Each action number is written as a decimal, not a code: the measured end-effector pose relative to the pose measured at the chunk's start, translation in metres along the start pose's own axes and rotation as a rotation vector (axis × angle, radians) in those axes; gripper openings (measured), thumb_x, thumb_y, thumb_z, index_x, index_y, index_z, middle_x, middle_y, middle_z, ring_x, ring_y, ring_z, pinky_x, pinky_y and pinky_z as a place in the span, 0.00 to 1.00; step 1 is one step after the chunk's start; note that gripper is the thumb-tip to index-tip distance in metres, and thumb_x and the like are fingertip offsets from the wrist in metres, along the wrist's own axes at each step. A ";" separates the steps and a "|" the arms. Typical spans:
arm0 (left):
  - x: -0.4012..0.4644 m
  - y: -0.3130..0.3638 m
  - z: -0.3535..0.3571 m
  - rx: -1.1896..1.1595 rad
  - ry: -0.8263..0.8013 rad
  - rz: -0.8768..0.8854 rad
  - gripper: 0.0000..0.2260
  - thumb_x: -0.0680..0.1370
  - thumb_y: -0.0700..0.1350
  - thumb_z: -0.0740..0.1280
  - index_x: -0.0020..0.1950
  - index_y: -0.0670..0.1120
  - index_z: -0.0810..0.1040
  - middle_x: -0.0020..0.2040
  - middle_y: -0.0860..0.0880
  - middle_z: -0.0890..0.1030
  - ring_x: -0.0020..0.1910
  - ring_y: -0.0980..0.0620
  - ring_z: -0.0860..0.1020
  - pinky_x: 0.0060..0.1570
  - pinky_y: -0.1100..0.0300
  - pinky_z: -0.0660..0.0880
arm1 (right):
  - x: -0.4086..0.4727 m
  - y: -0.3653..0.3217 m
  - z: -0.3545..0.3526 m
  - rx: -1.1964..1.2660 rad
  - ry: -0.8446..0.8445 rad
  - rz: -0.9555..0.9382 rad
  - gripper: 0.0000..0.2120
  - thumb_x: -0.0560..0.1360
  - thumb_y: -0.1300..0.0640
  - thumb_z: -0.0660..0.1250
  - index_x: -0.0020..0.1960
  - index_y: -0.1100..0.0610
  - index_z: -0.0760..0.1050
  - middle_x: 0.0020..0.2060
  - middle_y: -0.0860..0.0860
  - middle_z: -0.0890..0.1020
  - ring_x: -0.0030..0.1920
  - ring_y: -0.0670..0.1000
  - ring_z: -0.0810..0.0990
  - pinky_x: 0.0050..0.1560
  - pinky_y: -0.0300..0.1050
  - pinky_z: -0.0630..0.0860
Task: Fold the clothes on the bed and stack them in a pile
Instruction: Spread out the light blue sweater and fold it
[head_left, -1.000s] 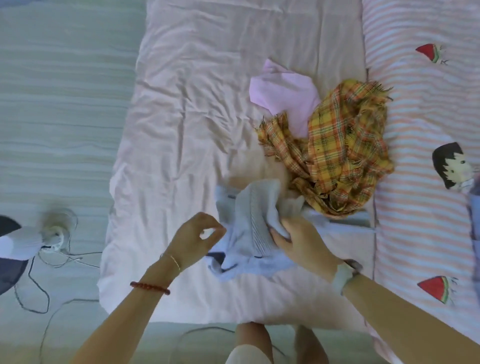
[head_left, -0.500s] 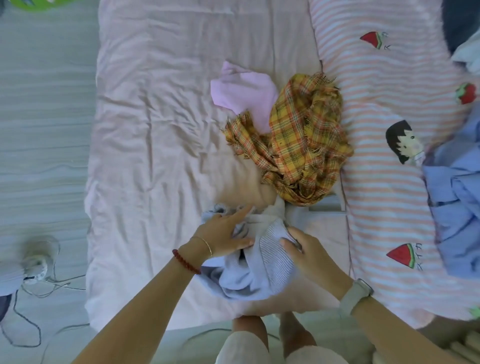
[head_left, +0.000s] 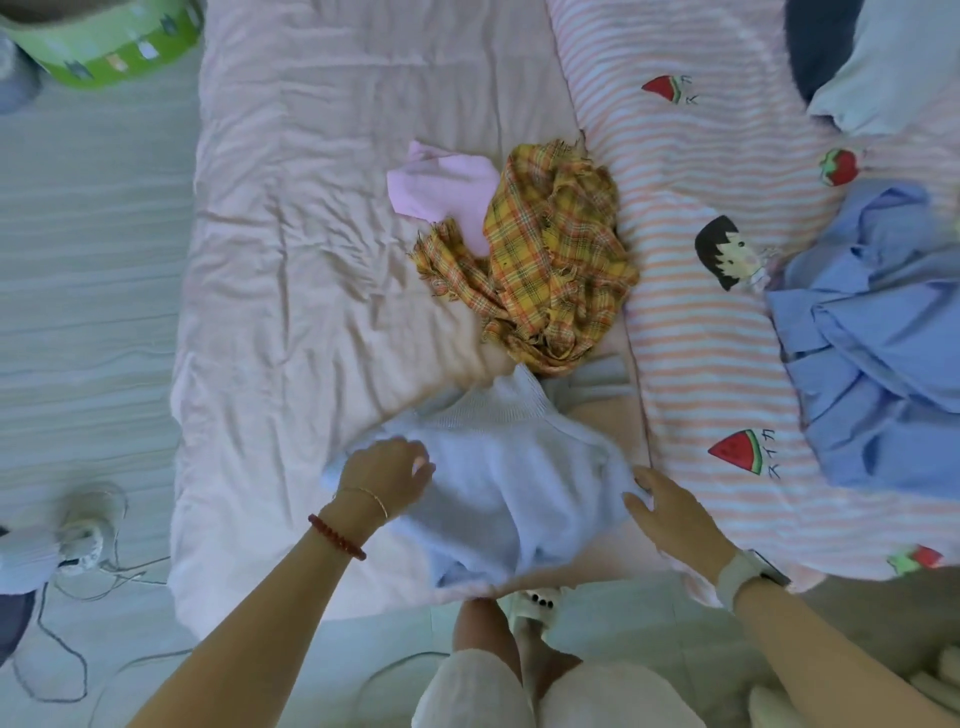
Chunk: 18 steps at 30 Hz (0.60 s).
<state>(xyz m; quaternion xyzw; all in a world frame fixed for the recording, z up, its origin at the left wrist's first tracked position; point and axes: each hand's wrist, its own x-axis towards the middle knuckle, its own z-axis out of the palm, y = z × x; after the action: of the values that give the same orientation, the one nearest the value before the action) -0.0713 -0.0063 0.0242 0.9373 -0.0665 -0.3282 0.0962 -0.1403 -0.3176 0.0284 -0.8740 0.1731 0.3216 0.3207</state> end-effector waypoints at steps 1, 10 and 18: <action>0.005 0.004 0.005 -0.110 0.098 -0.003 0.15 0.79 0.52 0.59 0.64 0.50 0.73 0.63 0.48 0.74 0.62 0.48 0.72 0.59 0.54 0.69 | 0.005 0.000 0.004 0.064 0.027 -0.031 0.18 0.78 0.58 0.61 0.68 0.57 0.67 0.61 0.53 0.75 0.60 0.55 0.73 0.52 0.39 0.66; 0.071 0.010 0.038 -0.127 0.009 -0.227 0.34 0.73 0.65 0.61 0.73 0.48 0.59 0.69 0.47 0.67 0.71 0.44 0.60 0.68 0.39 0.53 | 0.091 -0.021 0.031 -0.131 0.030 -0.195 0.30 0.78 0.49 0.60 0.74 0.62 0.55 0.67 0.57 0.69 0.67 0.59 0.67 0.64 0.58 0.65; -0.007 0.004 0.024 -0.674 0.424 -0.036 0.05 0.78 0.44 0.64 0.50 0.45 0.78 0.40 0.54 0.77 0.42 0.50 0.75 0.40 0.71 0.66 | 0.024 -0.028 0.024 0.235 0.341 -0.412 0.03 0.76 0.59 0.66 0.47 0.59 0.75 0.34 0.49 0.77 0.35 0.53 0.75 0.35 0.39 0.67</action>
<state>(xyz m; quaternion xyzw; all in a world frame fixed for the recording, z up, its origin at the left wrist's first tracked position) -0.0923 -0.0121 0.0112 0.9012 0.0828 -0.1327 0.4041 -0.1190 -0.2831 0.0106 -0.8890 0.0794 0.0757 0.4446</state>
